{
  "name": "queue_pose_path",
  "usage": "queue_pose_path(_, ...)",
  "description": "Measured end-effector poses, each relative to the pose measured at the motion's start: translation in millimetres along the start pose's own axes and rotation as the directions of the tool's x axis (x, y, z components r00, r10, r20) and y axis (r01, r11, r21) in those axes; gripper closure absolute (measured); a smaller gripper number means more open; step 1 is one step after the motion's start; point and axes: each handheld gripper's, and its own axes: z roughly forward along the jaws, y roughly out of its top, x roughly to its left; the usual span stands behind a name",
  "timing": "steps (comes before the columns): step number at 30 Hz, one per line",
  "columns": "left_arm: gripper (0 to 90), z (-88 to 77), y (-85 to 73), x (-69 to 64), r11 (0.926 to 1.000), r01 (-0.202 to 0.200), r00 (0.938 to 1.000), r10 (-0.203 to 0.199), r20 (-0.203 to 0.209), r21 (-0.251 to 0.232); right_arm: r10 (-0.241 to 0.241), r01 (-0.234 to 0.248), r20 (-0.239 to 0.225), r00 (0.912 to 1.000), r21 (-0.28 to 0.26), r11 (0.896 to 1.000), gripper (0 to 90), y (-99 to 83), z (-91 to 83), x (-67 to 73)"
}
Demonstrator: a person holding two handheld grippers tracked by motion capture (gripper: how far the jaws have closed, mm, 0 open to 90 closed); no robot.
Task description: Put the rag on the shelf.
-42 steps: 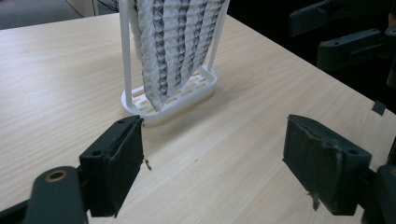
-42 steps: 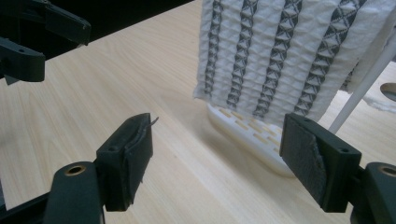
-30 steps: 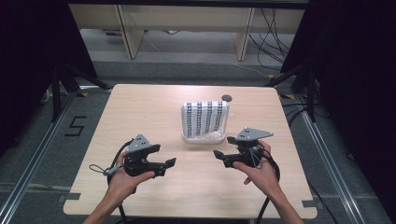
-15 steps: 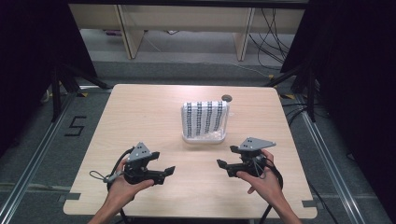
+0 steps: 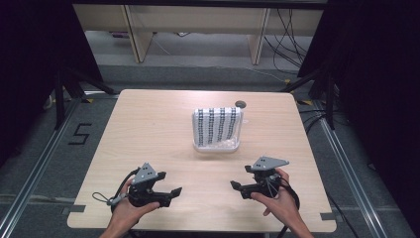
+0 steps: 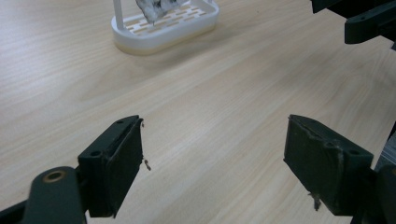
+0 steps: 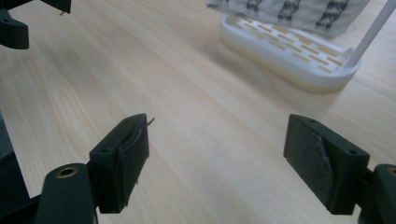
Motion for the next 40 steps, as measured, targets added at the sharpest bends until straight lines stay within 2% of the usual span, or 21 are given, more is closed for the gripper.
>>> queue_pose_path(7, 18.9, -3.3, -15.1, -1.3, 0.9991, -0.02, 0.9998, 0.02, -0.002, 0.036, 0.038, -0.038, -0.001, 0.9993, 0.036, 0.999, 20.8, -14.9, 2.3, 2.0)
queue_pose_path(8, 18.9, -3.6, -16.6, -1.6, 0.9994, -0.019, 0.9998, 0.019, -0.003, 0.029, 0.058, -0.058, 0.004, 0.9983, 0.035, 0.998, 20.6, -18.3, 2.3, 2.6)
queue_pose_path(10, 18.9, -6.1, -18.9, -1.7, 0.9995, -0.014, 0.9999, 0.015, -0.008, 0.029, 0.06, -0.06, 0.012, 0.9981, 0.046, 0.997, 20.6, -22.1, 2.7, 2.4)
queue_pose_path(11, 18.9, -7.1, -20.7, -1.4, 0.9995, -0.014, 0.9999, 0.014, -0.004, 0.027, 0.041, -0.041, 0.012, 0.9991, 0.046, 0.998, 20.5, -23.5, 3.2, 1.2)
queue_pose_path(12, 18.8, -8.1, -22.1, -1.4, 0.9994, -0.017, 0.9998, 0.017, -0.009, 0.029, 0.065, -0.066, 0.012, 0.9978, 0.057, 0.996, 20.5, -26.1, 3.4, 3.3)
queue_pose_path(14, 18.8, -8.7, -26.5, -2.5, 0.9995, -0.012, 0.9999, 0.012, -0.006, 0.029, 0.061, -0.061, 0.014, 0.9981, 0.063, 0.996, 20.5, -29.4, 4.1, 2.8)
queue_pose_path(16, 18.8, -11.2, -30.2, -3.3, 0.9981, -0.033, 0.9993, 0.034, -0.016, 0.052, 0.06, -0.06, 0.013, 0.9981, 0.071, 0.996, 20.2, -31.7, 4.7, 3.0)
queue_pose_path(21, 18.8, -12.9, -34.0, -4.8, 0.9986, -0.019, 0.9998, 0.019, -0.001, 0.05, 0.035, -0.036, 0.02, 0.9992, 0.086, 0.996, 19.3, -34.4, 5.9, 5.5)
queue_pose_path(24, 18.8, -12.5, -35.5, -5.2, 0.9977, -0.041, 0.9988, 0.042, -0.026, 0.055, 0.017, -0.018, 0.016, 0.9997, 0.092, 0.996, 19.3, -35.9, 5.8, 7.1)
queue_pose_path(25, 18.8, -12.3, -35.6, -1.6, 0.9932, -0.08, 0.9959, 0.083, -0.035, 0.084, 0.004, -0.006, 0.024, 0.9997, 0.088, 0.996, 19.3, -36.2, 5.6, 6.9)
queue_pose_path(26, 18.8, -11.2, -36.4, -3.7, 0.9968, -0.049, 0.998, 0.051, -0.037, 0.064, -0.001, -0.001, 0.022, 0.9998, 0.088, 0.996, 19.3, -36.9, 5.9, 6.9)
queue_pose_path(28, 18.8, -13.1, -36.0, -1.3, 0.9953, -0.057, 0.9978, 0.059, -0.029, 0.079, 0.013, -0.015, 0.031, 0.9994, 0.087, 0.996, 19.3, -37.4, 5.1, 7.3)
queue_pose_path(29, 18.8, -12.1, -36.3, -1.6, 0.9973, -0.045, 0.9984, 0.047, -0.032, 0.058, 0.011, -0.014, 0.027, 0.9996, 0.086, 0.996, 19.4, -37.4, 5.0, 6.9)
queue_pose_path(30, 18.8, -13.1, -35.9, -1.1, 0.9967, -0.046, 0.9982, 0.049, -0.034, 0.067, -0.012, 0.011, 0.018, 0.9998, 0.075, 0.997, 19.4, -37.5, 6.2, 5.0)
queue_pose_path(32, 18.8, -14.2, -35.8, 0.8, 0.9955, -0.058, 0.9978, 0.06, -0.029, 0.075, 0.009, -0.011, 0.031, 0.9995, 0.079, 0.997, 19.4, -37.1, 4.4, 5.6)
queue_pose_path(33, 18.8, -12.8, -36.4, -0.5, 0.998, -0.036, 0.9987, 0.038, -0.033, 0.052, 0.016, -0.018, 0.035, 0.9993, 0.081, 0.997, 19.4, -37.3, 4.2, 5.8)
queue_pose_path(34, 18.8, -13.1, -36.4, -0.3, 0.998, -0.036, 0.9987, 0.037, -0.034, 0.052, 0.016, -0.019, 0.038, 0.9992, 0.081, 0.997, 19.4, -37.6, 4.5, 5.5)
queue_pose_path(36, 18.8, -15.5, -35.6, 1.6, 0.9956, -0.055, 0.9976, 0.058, -0.039, 0.076, 0.018, -0.021, 0.038, 0.9991, 0.081, 0.996, 19.4, -37.7, 4.7, 5.5)
queue_pose_path(37, 18.8, -14.6, -36.2, 2.7, 0.9965, -0.055, 0.9979, 0.057, -0.031, 0.064, 0.011, -0.014, 0.038, 0.9992, 0.078, 0.997, 19.4, -37.8, 4.9, 5.0)
queue_pose_path(38, 18.8, -12.9, -36.6, 1.5, 0.9984, -0.032, 0.9988, 0.034, -0.036, 0.046, 0.001, -0.004, 0.04, 0.9992, 0.074, 0.997, 19.4, -38.2, 5.4, 4.2)
queue_pose_path(40, 18.8, -12.6, -37.1, 1.7, 0.9986, -0.027, 0.9988, 0.029, -0.04, 0.046, 0.015, -0.018, 0.036, 0.9992, 0.077, 0.997, 19.4, -38.1, 5.2, 4.0)
